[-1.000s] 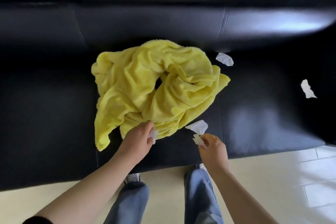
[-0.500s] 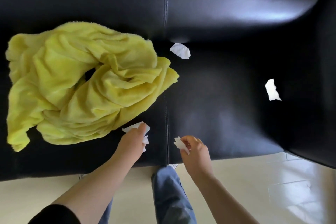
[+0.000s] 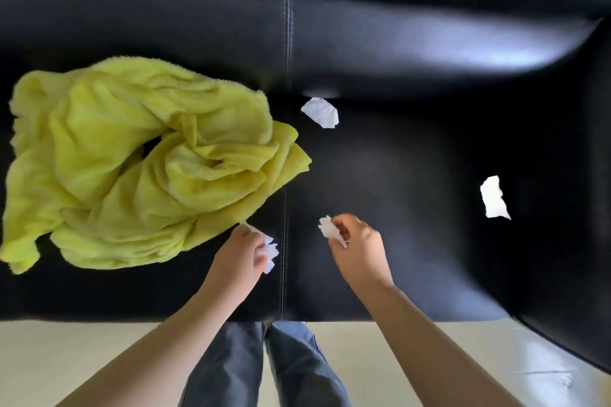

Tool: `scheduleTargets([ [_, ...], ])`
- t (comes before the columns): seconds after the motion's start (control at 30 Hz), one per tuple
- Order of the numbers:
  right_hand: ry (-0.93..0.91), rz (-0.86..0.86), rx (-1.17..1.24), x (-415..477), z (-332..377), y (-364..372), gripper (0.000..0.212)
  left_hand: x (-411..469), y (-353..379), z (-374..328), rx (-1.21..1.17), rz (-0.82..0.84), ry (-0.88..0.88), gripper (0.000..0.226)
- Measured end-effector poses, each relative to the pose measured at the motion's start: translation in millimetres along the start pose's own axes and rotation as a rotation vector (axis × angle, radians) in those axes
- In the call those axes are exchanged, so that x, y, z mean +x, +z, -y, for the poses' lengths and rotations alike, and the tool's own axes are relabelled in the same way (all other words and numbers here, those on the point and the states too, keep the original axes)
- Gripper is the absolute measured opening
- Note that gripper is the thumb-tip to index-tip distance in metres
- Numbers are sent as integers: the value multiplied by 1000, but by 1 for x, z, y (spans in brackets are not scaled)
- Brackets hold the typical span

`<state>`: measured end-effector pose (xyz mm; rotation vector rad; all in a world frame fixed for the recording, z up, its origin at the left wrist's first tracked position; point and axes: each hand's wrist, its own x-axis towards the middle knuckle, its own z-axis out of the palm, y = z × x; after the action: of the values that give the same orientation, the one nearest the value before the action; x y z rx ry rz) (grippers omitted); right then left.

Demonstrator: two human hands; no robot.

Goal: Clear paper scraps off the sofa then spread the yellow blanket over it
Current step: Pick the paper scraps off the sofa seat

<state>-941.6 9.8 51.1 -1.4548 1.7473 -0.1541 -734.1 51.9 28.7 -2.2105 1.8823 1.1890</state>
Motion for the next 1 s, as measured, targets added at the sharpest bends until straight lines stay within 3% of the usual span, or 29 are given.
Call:
scheduleTargets([
  [0.2,3,-25,-22,52,21,-5,22,25,-31,-23,-198,-208,70,10],
  [0.37,-60,-23,-108,116,46,-13,52,49,-64,-21,-261,-244,41,6],
  [0.47,-98,-22,-224,164,61,-12,57,64,-77,-13,-313,-277,30,10],
  [0.57,-56,-14,-297,202,67,-2,48,77,-85,-8,-331,-272,52,14],
  [0.73,132,11,-210,226,66,15,38,82,-89,-6,-366,-254,61,20],
  [0.83,112,12,-309,217,67,5,16,83,-89,-7,-351,-244,68,20],
  [1.0,172,-6,-268,169,41,-20,13,83,-85,-28,-294,-210,99,13],
])
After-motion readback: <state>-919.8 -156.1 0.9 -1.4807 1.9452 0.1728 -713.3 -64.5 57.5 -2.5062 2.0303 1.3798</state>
